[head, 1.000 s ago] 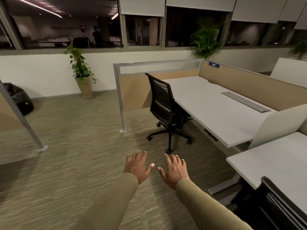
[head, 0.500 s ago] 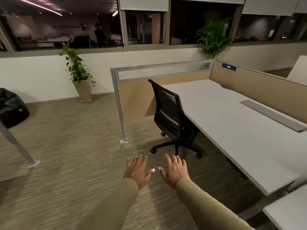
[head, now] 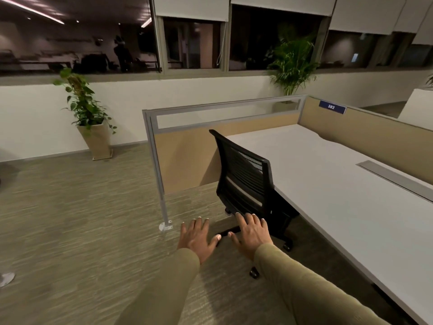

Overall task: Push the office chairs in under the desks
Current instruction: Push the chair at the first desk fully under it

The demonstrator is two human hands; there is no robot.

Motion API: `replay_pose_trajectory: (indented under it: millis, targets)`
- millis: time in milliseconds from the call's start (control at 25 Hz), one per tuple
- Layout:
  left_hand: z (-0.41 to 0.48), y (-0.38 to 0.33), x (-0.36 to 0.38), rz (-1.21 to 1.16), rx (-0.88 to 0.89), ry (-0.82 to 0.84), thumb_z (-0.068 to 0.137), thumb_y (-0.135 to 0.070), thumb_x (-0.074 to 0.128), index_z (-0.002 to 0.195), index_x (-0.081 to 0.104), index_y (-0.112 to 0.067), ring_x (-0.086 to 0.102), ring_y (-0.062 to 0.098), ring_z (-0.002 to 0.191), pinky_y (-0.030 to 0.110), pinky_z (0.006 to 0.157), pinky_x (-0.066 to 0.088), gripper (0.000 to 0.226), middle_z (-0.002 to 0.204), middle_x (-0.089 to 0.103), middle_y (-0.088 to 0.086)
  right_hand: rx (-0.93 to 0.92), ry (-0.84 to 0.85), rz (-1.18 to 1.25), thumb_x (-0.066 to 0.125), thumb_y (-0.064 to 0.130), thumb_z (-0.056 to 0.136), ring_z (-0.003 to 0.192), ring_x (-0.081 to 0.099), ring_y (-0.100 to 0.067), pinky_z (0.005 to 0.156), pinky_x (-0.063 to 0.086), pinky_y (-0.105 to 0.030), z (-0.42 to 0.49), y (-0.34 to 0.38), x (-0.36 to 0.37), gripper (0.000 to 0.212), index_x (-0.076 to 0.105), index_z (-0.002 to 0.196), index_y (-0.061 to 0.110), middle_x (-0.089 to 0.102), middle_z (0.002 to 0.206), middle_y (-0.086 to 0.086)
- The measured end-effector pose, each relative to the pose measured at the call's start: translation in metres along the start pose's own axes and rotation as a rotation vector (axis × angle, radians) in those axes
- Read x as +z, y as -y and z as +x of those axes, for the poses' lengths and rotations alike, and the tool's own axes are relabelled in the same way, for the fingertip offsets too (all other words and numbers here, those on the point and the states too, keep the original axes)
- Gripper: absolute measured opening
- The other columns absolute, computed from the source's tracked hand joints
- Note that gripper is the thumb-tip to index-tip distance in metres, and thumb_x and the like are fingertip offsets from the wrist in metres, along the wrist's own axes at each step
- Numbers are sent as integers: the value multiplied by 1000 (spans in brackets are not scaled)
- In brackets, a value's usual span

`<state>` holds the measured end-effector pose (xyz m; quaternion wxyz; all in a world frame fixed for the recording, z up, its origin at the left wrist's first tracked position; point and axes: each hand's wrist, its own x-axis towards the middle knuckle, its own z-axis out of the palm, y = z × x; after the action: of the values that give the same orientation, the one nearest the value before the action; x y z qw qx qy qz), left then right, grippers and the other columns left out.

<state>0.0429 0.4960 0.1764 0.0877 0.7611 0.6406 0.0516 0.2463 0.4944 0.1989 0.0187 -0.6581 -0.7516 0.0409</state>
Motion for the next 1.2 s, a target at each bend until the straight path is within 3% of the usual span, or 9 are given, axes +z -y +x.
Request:
replay_pose_trajectory:
  millis: [240, 520, 680, 880, 1000, 1200]
  targets:
    - [148, 60, -50, -1, 67, -18, 98, -63, 28, 158, 20, -19, 18, 28, 151, 56, 123, 6, 75, 165, 22, 7, 42, -90, 10, 30, 66, 95, 146, 26, -33, 119, 21, -53, 147, 33, -40, 78, 13, 157, 21, 29, 159, -14]
    - [288, 71, -71, 41, 168, -63, 97, -63, 30, 157, 21, -18, 23, 28, 149, 56, 121, 13, 75, 163, 26, 8, 99, -257, -9, 26, 66, 97, 152, 10, -33, 122, 10, -52, 274, 16, -75, 78, 4, 158, 23, 13, 165, -15]
    - [368, 60, -78, 40, 175, -61, 99, -63, 26, 159, 15, -19, 15, 28, 153, 55, 123, 7, 76, 166, 18, 8, 213, -276, 14, 29, 65, 96, 149, 19, -34, 120, 19, -54, 345, -24, -88, 75, 13, 155, 22, 22, 161, -16]
    - [470, 29, -105, 1, 246, -152, 99, -65, 23, 159, 16, -19, 10, 28, 154, 52, 123, 4, 76, 168, 13, 9, 285, -204, 59, 28, 66, 96, 132, 42, -34, 106, 36, -49, 414, -72, -92, 69, 27, 148, 21, 42, 146, -14]
    - [512, 20, -108, 34, 302, -92, 99, -65, 24, 158, 21, -20, 8, 27, 154, 53, 124, 4, 74, 167, 15, 9, 346, -81, 70, 22, 72, 94, 124, 49, -34, 98, 42, -47, 420, -88, -74, 73, 31, 145, 21, 48, 140, -14]
    - [551, 10, -97, -12, 345, -37, 100, -63, 21, 147, 42, -24, 10, 29, 154, 61, 121, 0, 65, 162, 28, 9, 475, -128, -8, 5, 81, 85, 106, 59, -30, 84, 43, -43, 417, -89, -71, 86, 45, 132, 22, 61, 121, -10]
